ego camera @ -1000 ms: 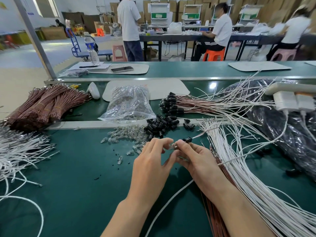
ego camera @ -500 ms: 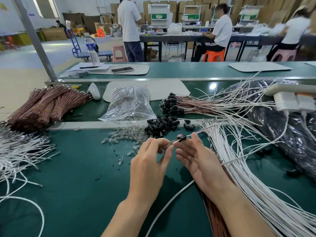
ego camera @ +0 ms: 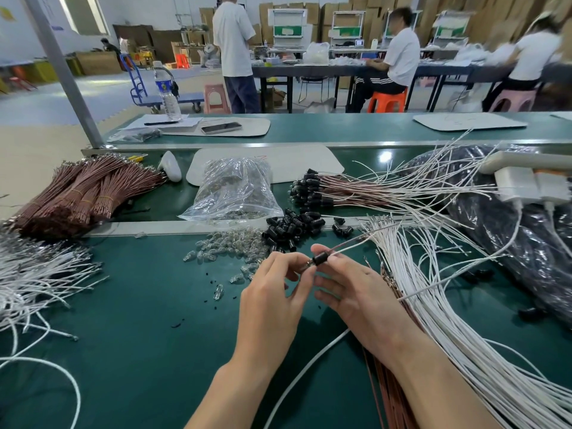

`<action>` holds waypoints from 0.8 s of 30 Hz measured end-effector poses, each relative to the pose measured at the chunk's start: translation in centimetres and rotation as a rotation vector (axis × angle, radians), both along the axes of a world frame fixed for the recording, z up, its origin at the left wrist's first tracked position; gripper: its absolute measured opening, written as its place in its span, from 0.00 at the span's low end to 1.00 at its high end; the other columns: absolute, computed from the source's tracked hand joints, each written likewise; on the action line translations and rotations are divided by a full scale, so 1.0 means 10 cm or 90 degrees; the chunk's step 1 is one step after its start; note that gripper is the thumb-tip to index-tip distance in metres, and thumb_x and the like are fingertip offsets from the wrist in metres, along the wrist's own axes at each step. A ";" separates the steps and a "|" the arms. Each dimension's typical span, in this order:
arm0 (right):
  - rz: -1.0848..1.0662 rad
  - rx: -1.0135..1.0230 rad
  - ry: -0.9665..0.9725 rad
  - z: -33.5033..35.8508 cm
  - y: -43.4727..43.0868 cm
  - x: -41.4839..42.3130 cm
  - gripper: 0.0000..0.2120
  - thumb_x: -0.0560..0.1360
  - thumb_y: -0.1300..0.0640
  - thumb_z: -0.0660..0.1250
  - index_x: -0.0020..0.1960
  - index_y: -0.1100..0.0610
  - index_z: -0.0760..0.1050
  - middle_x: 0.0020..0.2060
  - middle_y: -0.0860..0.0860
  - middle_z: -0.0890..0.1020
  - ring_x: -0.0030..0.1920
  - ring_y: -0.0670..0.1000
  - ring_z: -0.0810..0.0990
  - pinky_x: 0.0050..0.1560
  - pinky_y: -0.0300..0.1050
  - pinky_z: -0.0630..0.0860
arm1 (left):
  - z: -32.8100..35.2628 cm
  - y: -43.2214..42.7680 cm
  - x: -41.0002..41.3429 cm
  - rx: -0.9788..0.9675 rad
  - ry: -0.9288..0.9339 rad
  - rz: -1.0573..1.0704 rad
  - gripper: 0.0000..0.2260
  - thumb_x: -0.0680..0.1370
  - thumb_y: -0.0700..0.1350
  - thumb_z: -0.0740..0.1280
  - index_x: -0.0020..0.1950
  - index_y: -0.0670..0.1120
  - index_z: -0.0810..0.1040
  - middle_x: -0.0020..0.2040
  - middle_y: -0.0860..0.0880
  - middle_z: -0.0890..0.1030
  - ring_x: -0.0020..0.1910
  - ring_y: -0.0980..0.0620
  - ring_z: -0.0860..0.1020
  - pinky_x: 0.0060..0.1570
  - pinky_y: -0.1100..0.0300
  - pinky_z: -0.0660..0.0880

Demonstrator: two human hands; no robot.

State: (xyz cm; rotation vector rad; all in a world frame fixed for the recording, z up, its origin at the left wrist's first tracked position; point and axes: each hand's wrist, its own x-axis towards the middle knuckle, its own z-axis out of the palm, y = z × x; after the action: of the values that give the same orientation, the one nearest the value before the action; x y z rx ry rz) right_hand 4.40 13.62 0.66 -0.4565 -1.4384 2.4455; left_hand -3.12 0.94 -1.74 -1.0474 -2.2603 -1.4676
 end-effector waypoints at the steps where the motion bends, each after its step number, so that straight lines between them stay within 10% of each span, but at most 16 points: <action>1: 0.005 0.012 0.003 0.00 -0.01 0.00 0.14 0.83 0.57 0.60 0.61 0.55 0.83 0.56 0.59 0.85 0.48 0.50 0.83 0.45 0.40 0.80 | 0.00 0.00 0.00 0.002 -0.001 -0.002 0.03 0.80 0.49 0.69 0.52 0.56 0.77 0.46 0.61 0.78 0.47 0.58 0.78 0.46 0.62 0.73; 24: 0.010 0.042 0.024 -0.03 -0.07 -0.01 0.17 0.75 0.44 0.68 0.58 0.51 0.85 0.49 0.52 0.86 0.49 0.48 0.85 0.46 0.41 0.80 | -0.01 -0.01 -0.02 0.049 -0.025 -0.020 0.05 0.77 0.44 0.74 0.52 0.51 0.82 0.46 0.61 0.80 0.44 0.57 0.79 0.43 0.59 0.76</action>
State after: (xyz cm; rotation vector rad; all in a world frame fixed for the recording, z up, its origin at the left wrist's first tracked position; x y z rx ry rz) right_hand 4.31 12.93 0.37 -0.3851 -1.5073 2.3980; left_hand -3.28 0.88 -1.88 -1.0455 -2.2046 -1.5878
